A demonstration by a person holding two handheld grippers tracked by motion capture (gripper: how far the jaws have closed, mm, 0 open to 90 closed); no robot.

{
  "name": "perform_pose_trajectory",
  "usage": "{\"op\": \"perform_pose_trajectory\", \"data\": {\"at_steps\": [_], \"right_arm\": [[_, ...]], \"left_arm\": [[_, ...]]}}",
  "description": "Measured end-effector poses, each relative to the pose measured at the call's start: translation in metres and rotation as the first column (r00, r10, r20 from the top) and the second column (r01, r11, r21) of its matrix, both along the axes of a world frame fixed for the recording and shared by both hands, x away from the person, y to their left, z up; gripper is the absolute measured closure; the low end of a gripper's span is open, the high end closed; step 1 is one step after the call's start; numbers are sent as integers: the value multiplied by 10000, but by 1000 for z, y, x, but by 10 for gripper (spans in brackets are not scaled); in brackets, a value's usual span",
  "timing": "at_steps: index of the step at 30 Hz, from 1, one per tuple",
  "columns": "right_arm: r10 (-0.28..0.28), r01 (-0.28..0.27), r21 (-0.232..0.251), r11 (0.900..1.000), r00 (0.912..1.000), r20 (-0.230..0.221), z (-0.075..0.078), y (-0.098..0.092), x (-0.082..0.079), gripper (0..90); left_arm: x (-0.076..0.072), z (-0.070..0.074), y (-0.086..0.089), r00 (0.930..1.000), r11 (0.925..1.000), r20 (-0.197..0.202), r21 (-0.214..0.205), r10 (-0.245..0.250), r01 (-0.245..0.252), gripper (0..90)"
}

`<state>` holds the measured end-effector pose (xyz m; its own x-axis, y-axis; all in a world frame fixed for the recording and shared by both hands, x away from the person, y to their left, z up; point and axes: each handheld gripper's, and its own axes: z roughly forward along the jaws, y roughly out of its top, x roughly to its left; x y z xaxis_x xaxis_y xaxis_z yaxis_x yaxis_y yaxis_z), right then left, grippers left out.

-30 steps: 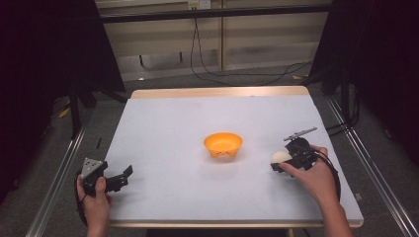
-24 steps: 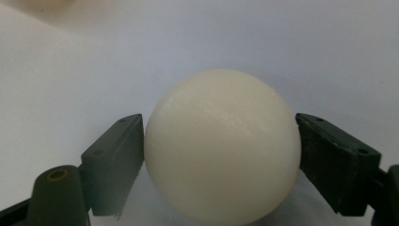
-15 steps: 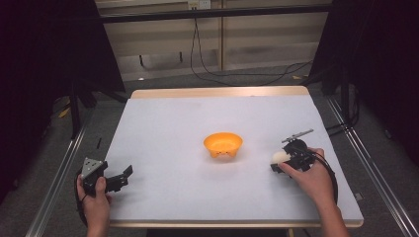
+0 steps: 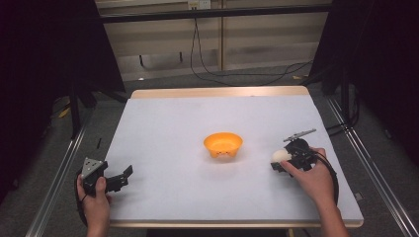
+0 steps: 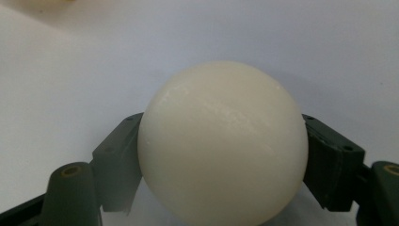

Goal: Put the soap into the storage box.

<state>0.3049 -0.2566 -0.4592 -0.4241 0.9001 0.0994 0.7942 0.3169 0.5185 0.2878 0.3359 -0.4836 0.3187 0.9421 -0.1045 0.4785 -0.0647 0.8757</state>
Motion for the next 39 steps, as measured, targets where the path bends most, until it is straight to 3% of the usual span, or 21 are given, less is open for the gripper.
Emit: {"op": "perform_pose_trajectory", "data": {"at_steps": [39], "right_arm": [[549, -552, 74, 9984, 9980, 325, 25, 21, 17, 243]], "left_arm": [[0, 0, -1, 10000, 10000, -23, 76, -20, 20, 16]]}}
